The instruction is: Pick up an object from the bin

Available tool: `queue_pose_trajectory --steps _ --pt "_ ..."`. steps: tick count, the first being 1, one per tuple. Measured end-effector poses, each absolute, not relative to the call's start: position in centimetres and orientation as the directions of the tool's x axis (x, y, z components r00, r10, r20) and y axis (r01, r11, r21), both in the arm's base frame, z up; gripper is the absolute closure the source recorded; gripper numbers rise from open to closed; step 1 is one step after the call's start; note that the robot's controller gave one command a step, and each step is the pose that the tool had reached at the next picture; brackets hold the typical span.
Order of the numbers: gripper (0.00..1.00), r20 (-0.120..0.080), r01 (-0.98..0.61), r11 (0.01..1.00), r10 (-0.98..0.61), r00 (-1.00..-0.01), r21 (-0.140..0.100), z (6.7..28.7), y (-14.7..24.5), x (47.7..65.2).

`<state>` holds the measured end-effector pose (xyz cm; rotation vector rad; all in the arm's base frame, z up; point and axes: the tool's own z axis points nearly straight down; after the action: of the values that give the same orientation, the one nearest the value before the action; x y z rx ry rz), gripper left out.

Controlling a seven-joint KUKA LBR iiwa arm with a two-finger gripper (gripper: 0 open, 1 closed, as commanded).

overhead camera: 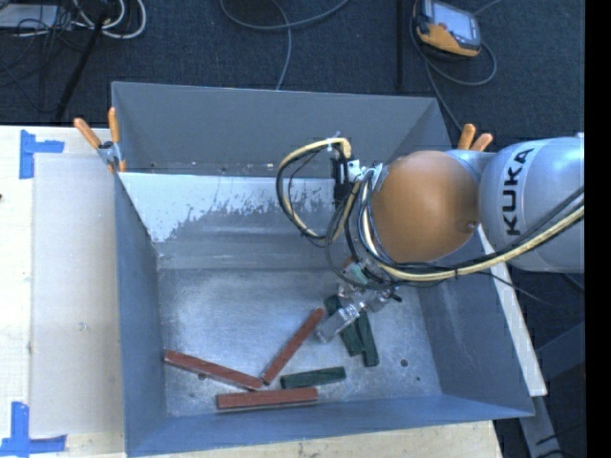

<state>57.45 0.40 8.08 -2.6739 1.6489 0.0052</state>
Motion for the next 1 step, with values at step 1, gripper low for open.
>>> queue_pose_trajectory --steps 1 --pt "1.0 -0.004 -0.895 -0.445 -0.895 0.445 0.002 8.22 0.47 57.45"
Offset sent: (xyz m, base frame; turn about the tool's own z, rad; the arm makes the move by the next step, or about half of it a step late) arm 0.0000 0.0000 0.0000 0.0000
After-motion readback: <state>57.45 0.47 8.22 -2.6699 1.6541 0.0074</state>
